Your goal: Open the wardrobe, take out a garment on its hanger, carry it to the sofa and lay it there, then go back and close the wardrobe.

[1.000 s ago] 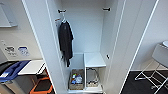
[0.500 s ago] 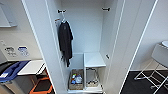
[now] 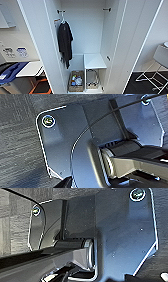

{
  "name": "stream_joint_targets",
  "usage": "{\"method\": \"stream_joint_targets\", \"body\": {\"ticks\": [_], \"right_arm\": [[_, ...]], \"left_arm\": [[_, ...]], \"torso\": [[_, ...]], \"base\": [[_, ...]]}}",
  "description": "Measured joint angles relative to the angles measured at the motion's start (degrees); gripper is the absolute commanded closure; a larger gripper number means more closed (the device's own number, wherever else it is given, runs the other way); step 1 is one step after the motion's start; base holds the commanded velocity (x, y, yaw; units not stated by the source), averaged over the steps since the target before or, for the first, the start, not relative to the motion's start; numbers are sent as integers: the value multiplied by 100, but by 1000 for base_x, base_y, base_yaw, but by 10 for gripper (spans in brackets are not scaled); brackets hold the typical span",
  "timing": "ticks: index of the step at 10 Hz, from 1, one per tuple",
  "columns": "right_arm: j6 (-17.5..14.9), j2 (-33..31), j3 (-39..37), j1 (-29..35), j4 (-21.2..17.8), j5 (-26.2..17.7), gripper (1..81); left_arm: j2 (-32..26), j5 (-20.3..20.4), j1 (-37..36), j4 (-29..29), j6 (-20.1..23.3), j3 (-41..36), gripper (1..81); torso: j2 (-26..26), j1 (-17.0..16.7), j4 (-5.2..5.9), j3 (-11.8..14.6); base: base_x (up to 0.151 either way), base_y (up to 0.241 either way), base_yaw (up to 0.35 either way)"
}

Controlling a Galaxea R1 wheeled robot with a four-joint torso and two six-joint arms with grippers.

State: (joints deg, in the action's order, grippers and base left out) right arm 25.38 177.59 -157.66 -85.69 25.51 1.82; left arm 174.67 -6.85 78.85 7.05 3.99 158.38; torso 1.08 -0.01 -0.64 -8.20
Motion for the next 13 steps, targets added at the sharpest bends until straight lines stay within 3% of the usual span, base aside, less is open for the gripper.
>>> {"method": "stream_joint_targets", "body": {"ticks": [9,13], "right_arm": [[-2,2,7,51,0,-20,10],[-2,6,9,46,0,-15,10]], "left_arm": [[72,85,56,0,0,2,10],[74,104,87,-2,-2,2,10]], "torso": [[-6,3,0,0],[-9,10,0,-2]], "base": [[142,0,0],[20,0,0]]}}
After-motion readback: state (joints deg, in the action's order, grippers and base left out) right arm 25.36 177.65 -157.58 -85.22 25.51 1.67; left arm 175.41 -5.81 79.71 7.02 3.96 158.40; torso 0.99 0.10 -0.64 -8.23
